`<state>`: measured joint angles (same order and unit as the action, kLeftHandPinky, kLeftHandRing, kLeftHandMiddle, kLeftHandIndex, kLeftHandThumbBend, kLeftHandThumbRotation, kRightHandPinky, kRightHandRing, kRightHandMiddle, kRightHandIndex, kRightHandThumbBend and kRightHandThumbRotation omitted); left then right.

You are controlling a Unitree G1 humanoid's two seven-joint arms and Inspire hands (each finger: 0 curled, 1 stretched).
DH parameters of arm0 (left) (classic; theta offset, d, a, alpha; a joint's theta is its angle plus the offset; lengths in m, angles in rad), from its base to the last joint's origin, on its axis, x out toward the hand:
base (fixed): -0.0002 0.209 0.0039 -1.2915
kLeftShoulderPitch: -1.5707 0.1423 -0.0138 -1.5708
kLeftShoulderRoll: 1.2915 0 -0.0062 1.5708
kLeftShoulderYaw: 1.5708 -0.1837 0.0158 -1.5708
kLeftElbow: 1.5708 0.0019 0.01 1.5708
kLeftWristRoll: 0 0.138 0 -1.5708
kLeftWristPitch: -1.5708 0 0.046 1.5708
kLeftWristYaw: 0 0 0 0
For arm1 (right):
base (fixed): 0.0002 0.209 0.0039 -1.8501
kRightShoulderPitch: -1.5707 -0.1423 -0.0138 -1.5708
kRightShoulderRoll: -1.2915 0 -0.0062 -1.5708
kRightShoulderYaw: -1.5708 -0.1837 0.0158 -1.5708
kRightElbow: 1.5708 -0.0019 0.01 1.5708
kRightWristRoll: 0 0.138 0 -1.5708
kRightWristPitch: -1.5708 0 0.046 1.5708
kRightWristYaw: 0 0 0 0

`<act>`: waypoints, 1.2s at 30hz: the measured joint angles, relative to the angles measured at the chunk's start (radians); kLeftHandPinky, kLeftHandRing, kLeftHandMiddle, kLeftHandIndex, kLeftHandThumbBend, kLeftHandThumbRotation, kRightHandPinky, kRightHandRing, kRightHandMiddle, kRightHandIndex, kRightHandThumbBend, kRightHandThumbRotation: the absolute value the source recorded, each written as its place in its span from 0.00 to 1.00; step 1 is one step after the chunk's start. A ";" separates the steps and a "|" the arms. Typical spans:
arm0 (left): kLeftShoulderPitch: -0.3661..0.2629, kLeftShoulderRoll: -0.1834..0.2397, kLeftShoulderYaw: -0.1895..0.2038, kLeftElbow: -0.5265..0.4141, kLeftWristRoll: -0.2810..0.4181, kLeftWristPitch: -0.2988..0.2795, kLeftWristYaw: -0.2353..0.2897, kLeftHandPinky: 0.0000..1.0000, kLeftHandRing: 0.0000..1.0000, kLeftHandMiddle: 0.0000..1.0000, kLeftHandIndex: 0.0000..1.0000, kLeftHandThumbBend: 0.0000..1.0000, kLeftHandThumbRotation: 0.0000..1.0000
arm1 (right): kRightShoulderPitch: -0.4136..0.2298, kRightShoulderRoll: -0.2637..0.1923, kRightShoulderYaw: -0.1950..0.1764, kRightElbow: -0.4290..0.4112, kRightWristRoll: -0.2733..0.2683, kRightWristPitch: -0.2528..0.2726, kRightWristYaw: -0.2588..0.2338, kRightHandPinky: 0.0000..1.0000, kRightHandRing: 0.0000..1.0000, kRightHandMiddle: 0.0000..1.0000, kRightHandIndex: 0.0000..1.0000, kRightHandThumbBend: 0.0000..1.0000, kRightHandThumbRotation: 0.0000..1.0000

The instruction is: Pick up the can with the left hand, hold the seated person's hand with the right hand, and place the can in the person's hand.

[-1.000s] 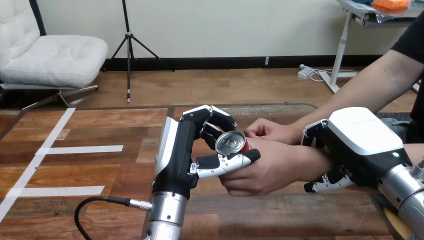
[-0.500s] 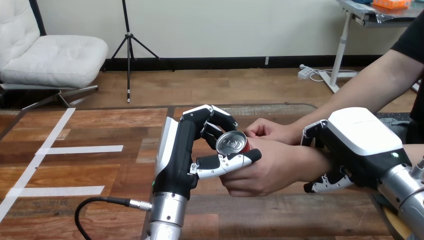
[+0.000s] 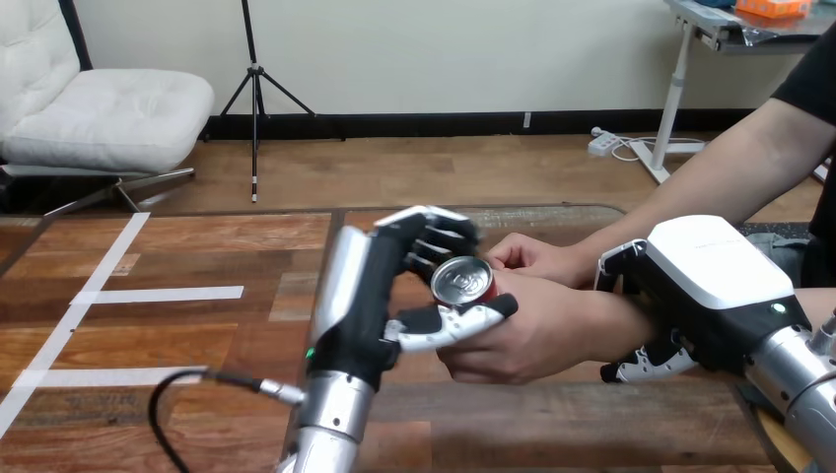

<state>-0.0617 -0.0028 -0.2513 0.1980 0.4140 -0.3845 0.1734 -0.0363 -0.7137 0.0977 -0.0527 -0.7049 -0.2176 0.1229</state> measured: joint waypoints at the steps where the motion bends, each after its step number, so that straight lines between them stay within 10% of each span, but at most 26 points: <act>1: 0.000 0.003 -0.004 -0.008 0.001 0.008 -0.016 0.87 0.92 0.94 0.94 0.77 0.20 | 0.000 0.000 0.000 0.002 0.000 0.000 0.000 0.21 0.26 0.34 0.45 0.79 0.00; 16: 0.004 0.036 -0.015 -0.066 -0.085 0.063 -0.216 1.00 1.00 1.00 1.00 0.78 0.49 | 0.000 -0.001 -0.003 0.026 0.000 -0.005 -0.003 0.17 0.22 0.30 0.46 0.80 0.00; 36: 0.005 0.038 -0.016 -0.069 -0.166 0.040 -0.311 1.00 1.00 1.00 1.00 0.87 0.53 | 0.001 0.000 0.003 0.018 -0.025 0.008 0.006 0.49 0.58 0.64 0.66 0.83 0.01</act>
<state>-0.0567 0.0349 -0.2675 0.1287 0.2482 -0.3447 -0.1378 -0.0357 -0.7138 0.1010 -0.0345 -0.7296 -0.2094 0.1285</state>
